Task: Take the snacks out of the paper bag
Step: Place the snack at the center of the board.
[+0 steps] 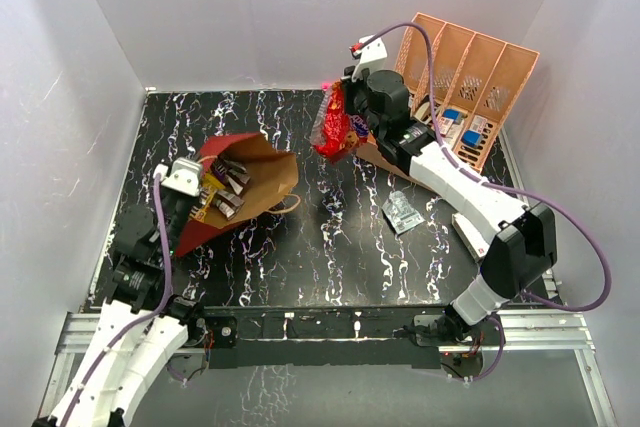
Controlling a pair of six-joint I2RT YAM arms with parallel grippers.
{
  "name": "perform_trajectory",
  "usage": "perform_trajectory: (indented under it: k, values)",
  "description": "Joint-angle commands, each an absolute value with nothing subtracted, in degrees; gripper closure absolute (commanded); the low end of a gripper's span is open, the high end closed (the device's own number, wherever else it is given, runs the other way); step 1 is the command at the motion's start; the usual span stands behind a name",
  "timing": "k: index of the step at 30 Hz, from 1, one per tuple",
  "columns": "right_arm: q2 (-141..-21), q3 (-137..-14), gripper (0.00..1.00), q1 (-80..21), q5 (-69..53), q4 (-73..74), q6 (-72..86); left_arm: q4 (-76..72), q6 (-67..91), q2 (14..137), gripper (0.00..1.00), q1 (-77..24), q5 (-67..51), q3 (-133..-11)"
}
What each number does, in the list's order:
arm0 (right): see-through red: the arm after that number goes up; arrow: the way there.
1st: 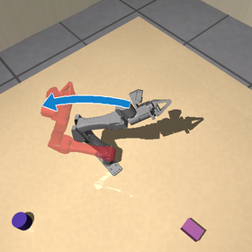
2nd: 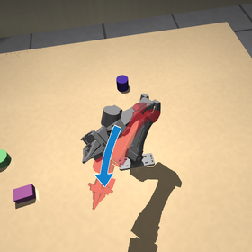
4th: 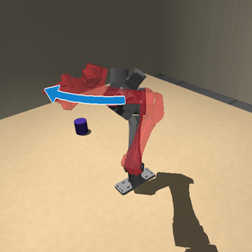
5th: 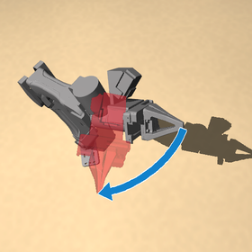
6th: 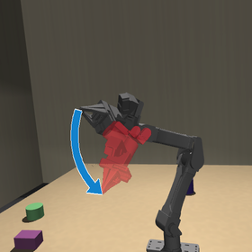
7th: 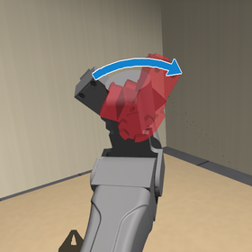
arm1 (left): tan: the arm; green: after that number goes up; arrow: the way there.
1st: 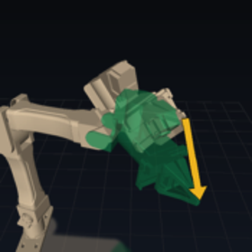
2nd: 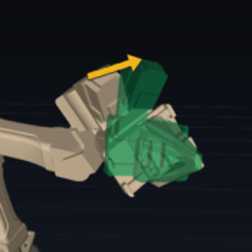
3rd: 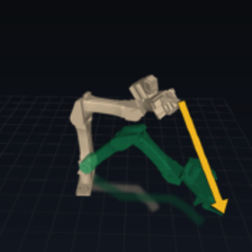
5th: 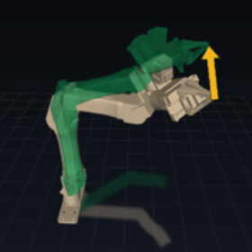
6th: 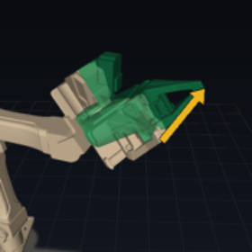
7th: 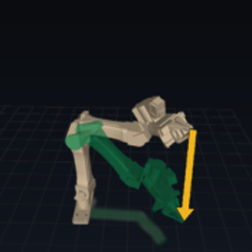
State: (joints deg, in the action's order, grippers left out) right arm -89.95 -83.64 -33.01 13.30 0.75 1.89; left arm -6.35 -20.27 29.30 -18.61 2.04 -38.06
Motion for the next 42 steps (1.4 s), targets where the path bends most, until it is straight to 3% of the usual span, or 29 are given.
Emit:
perform_trajectory:
  k: [1, 12, 20, 31, 42]
  values:
    - [-90.35, -85.55, 0.92, -32.91, 10.99, -13.45, 5.27, -1.71, -14.14, 24.54, 1.0, -19.07, 0.29, -36.42]
    - [-97.61, -90.02, 0.92, -32.82, 10.47, -15.23, 4.09, 12.18, 4.58, 17.91, 1.0, -19.16, -3.67, -39.4]
    - [-88.54, -70.08, 0.92, -34.05, 4.67, -16.26, 11.76, 19.42, 14.9, 18.34, 1.0, -19.17, -0.8, -41.97]
    - [-79.96, -46.52, 0.92, -37.76, 7.97, -17.61, 15.67, 15.25, 12.97, 26.36, 1.0, -19.16, 3.19, -47.23]
    - [-78.83, -40.88, 0.92, -33.51, 12.48, -19.25, 13.58, 14.52, 13.64, 26.02, 1.0, -19.25, 7.66, -48.95]
